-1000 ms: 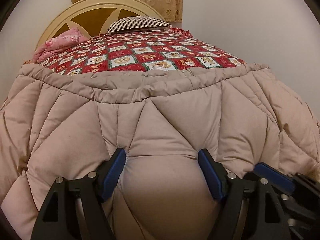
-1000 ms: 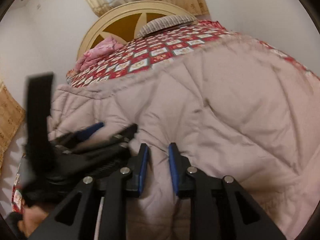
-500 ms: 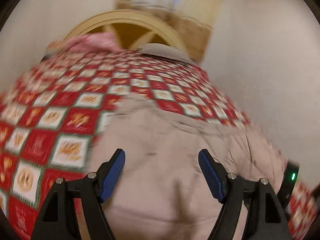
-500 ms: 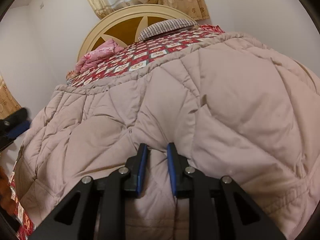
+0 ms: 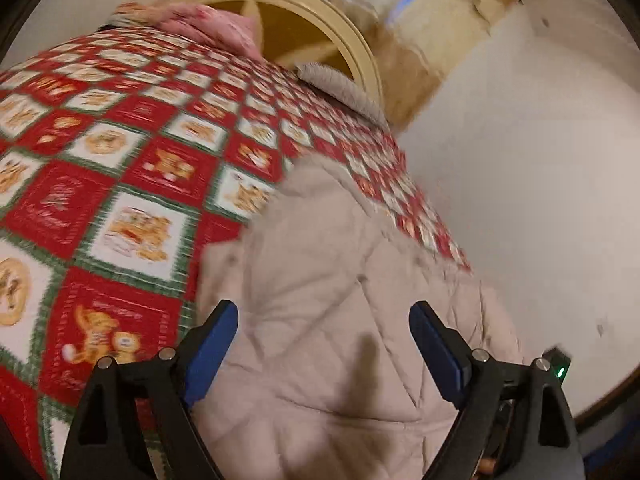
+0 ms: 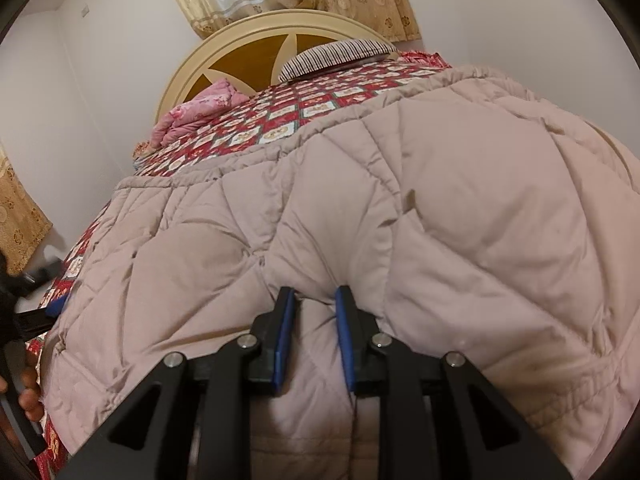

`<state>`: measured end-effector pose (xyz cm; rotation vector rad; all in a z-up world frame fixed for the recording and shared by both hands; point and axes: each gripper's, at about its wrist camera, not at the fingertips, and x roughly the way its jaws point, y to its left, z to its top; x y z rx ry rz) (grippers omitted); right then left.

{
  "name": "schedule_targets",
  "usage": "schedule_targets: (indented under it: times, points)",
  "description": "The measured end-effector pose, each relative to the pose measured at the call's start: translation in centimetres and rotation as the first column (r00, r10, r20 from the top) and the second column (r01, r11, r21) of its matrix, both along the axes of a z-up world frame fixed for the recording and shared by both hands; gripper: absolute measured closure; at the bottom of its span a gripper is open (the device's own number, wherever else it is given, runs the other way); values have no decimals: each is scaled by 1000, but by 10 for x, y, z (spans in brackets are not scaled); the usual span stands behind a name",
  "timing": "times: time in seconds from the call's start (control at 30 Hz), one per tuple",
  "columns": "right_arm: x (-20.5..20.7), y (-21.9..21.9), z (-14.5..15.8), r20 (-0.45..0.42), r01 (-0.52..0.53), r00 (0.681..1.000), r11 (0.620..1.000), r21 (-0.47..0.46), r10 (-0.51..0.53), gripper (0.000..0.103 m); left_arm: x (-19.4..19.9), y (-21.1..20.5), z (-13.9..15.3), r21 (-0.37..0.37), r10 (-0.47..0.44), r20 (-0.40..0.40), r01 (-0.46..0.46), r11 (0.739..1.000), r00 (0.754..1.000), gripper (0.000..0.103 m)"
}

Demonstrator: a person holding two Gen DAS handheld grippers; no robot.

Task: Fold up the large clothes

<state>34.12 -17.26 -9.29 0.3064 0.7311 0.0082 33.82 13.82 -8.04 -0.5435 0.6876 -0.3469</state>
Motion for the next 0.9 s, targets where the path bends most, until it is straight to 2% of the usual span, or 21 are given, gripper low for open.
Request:
schedule_targets:
  times: [0.1,0.13,0.2,0.23,0.27,0.37,0.47,0.5,0.53,0.57,0.6,0.7,0.77,0.83,0.9]
  points:
    - [0,0,0,0,0,1000,1000,0,0,80,16,-3,-13,82,5,-79,1,997,997,15]
    - [0,0,0,0,0,1000,1000,0,0,80,21,-4,-19,69,-10,-109,18,997,994,15]
    - [0,0,0,1,0,1000,1000,1,0,80,33,-1,-44,-14,-54,-215,53,999,975,15]
    - [0,0,0,1,0,1000,1000,1,0,80,37,2,-53,-62,-66,-235,53,997,970,15]
    - [-1,1,0,1,0,1000,1000,0,0,80,35,5,-53,-75,-77,-205,62,995,976,13]
    - [-1,0,0,1,0,1000,1000,1,0,80,35,2,-51,-96,-137,-203,119,988,970,13]
    - [-1,0,0,1,0,1000,1000,0,0,80,34,-6,-55,-234,-226,-205,177,956,952,13]
    - [-1,0,0,1,0,1000,1000,0,0,80,34,-11,-56,-253,-235,-198,182,950,952,13]
    - [-1,0,0,1,1,1000,1000,-3,-1,79,33,-14,-56,-237,-227,-192,180,955,955,14]
    - [-1,1,0,0,1,1000,1000,-6,-1,80,32,-17,-56,-224,-220,-187,176,958,957,20]
    - [-1,2,1,0,2,1000,1000,-10,-2,80,32,-16,-56,-230,-210,-187,165,959,960,35]
    - [2,9,7,-33,10,999,999,-53,-12,80,31,-7,-63,-311,-208,-189,142,940,960,54]
    - [5,19,23,-64,20,998,994,-108,-27,80,27,-6,-62,-319,-213,-166,152,936,963,60]
    - [0,27,47,23,16,1000,995,-95,-13,79,20,-4,-60,-320,-209,-147,153,935,967,61]
    - [-2,44,74,112,-10,993,993,-119,23,79,16,-4,-57,-329,-209,-124,159,931,970,61]
